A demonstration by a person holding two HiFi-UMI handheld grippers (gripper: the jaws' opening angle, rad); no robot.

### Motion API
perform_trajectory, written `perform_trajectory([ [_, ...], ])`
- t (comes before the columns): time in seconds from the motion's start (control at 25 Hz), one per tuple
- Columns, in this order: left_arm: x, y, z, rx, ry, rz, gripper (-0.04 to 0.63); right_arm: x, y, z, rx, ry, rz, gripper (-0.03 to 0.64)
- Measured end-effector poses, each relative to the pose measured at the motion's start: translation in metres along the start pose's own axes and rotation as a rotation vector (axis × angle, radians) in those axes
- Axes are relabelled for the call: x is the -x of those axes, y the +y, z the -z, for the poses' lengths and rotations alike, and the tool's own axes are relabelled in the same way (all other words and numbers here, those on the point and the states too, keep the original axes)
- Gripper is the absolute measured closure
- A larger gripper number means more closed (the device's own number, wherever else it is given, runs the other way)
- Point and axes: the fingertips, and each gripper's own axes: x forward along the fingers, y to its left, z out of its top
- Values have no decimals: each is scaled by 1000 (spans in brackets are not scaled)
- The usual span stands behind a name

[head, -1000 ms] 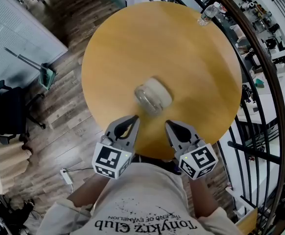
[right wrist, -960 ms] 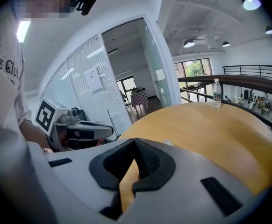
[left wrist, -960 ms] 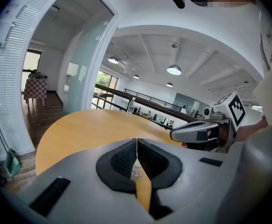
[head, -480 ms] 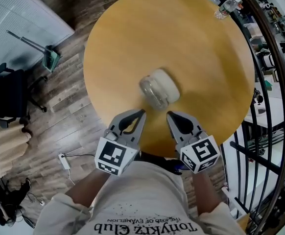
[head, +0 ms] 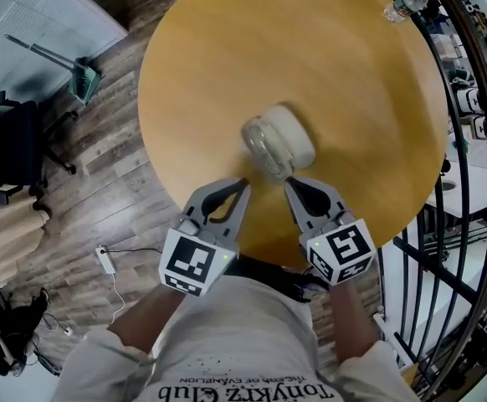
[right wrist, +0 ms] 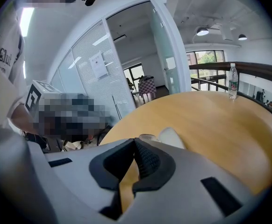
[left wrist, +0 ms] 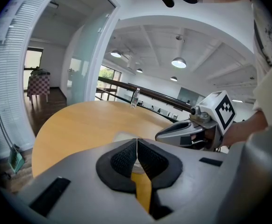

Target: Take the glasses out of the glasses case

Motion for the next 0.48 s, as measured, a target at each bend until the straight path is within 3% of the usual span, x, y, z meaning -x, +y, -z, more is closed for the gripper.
perform_trajectory([
  [0.48,-19,0,14,-35,18,46,569,-29,-17,31,16,72,0,591],
])
